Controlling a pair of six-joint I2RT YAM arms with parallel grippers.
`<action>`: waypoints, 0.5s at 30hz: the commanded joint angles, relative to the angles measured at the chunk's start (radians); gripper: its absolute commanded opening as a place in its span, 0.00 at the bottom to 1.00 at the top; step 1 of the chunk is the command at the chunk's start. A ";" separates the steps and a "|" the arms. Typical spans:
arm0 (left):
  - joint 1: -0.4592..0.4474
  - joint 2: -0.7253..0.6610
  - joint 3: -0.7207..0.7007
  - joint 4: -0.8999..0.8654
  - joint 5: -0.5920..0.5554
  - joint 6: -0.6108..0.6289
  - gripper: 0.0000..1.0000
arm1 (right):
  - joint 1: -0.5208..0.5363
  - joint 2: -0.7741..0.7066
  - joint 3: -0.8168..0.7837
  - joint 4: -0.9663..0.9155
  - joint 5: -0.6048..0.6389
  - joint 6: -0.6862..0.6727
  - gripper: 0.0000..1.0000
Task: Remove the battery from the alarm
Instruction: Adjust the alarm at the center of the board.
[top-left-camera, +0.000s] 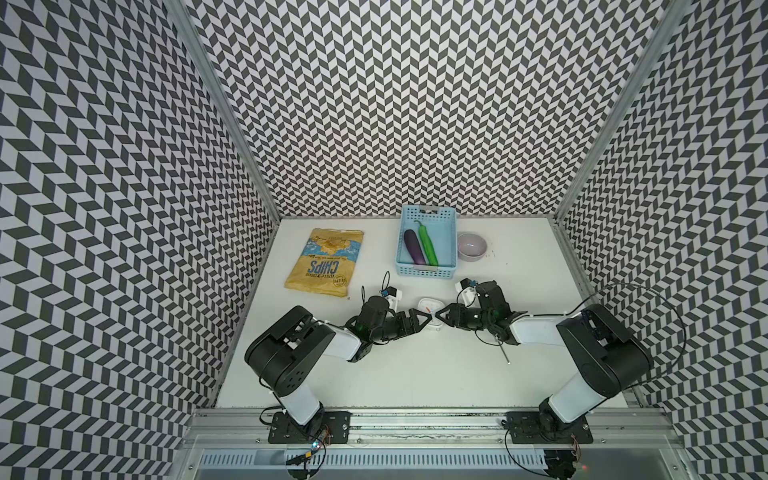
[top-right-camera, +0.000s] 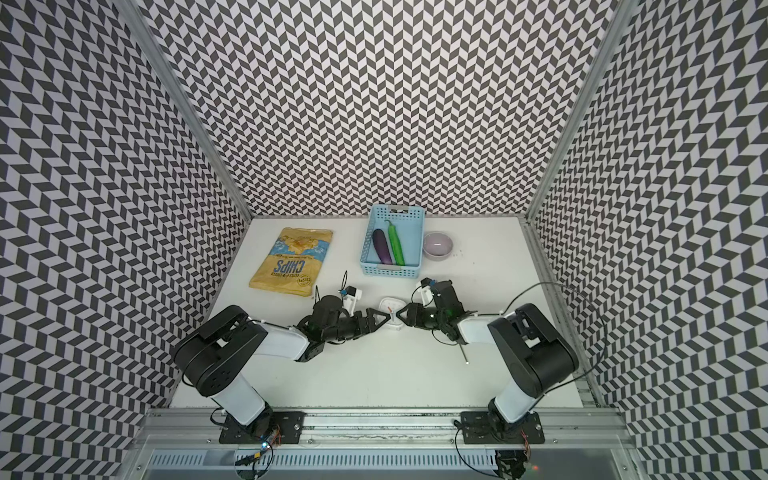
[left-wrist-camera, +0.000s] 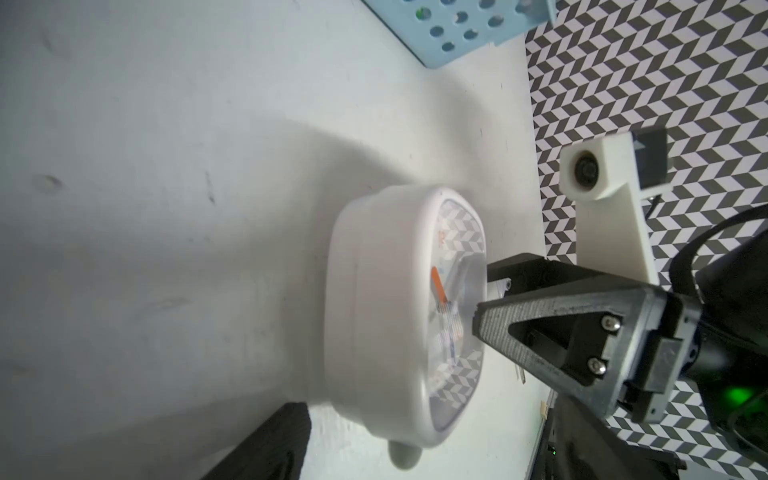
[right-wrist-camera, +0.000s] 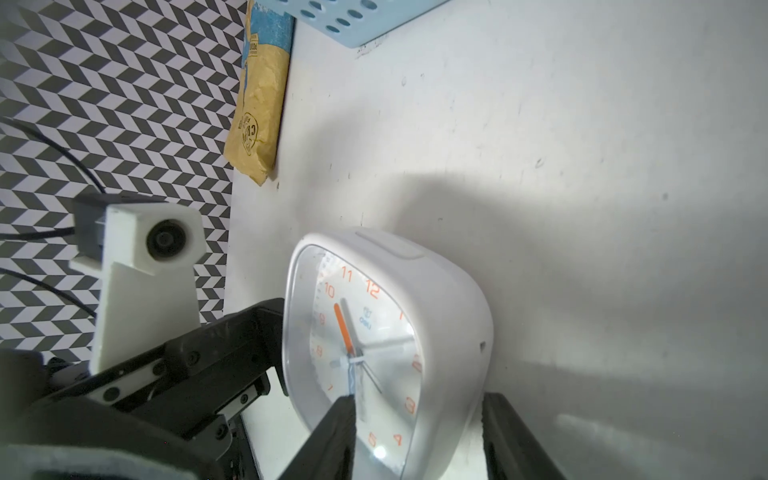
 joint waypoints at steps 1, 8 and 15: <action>0.035 -0.011 0.001 -0.041 0.023 0.061 0.91 | -0.008 0.031 0.002 -0.119 0.075 -0.038 0.49; 0.043 0.060 0.073 -0.039 0.101 0.120 0.91 | -0.008 0.038 0.009 -0.135 0.093 -0.047 0.48; 0.032 0.135 0.090 0.105 0.195 0.064 0.85 | -0.008 0.038 0.005 -0.132 0.079 -0.056 0.48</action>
